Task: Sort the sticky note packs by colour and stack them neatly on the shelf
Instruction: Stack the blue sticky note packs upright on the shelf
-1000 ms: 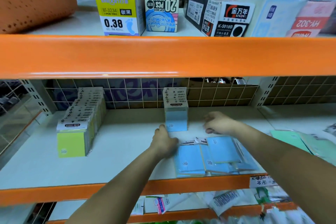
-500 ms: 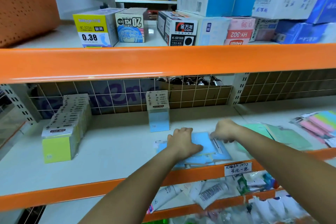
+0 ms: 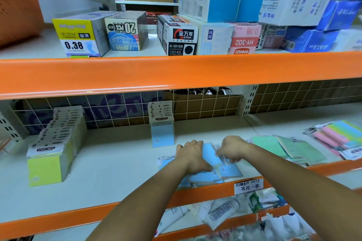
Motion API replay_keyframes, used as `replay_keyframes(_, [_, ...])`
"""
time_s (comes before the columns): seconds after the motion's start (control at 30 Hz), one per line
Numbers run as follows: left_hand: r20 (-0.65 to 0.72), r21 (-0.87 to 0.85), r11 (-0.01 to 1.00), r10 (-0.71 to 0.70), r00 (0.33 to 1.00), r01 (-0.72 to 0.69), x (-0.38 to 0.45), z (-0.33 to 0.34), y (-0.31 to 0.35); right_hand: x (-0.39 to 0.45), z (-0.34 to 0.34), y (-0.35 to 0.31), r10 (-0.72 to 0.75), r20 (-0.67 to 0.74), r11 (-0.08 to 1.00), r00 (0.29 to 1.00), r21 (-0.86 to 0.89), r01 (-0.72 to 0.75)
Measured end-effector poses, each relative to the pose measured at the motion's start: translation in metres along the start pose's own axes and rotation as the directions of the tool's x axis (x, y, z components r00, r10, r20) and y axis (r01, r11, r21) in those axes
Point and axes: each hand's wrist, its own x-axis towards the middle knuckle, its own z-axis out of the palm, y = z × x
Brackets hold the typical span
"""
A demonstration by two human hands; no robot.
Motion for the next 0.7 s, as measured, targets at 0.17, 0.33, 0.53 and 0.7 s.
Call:
replay_keyframes(0.17, [-0.158, -0.319, 0.932, -0.232, 0.960, 0.173, -0.002, -0.007, -0.010, 0.000, -0.001, -0.015, -0.058, -0.182, 0.979, 0.982, 0.181, 0.091])
replay_keyframes(0.33, [-0.202, -0.540, 0.815, -0.365, 0.909, 0.208, -0.003, -0.010, -0.026, 0.001, 0.013, -0.047, -0.127, 0.027, 0.818, 0.992, 0.568, 0.089])
replay_keyframes(0.53, [-0.268, -0.582, 0.798, -0.366, 0.891, 0.153, -0.008, -0.006, -0.058, 0.023, 0.036, -0.075, -0.174, -0.122, 0.840, 0.977, 0.500, 0.212])
replay_keyframes(0.7, [-0.240, -0.678, 0.719, -0.415, 0.877, 0.154, -0.008, 0.002, -0.079, 0.035, 0.048, -0.103, -0.250, -0.264, 0.884, 0.932, 0.331, 0.330])
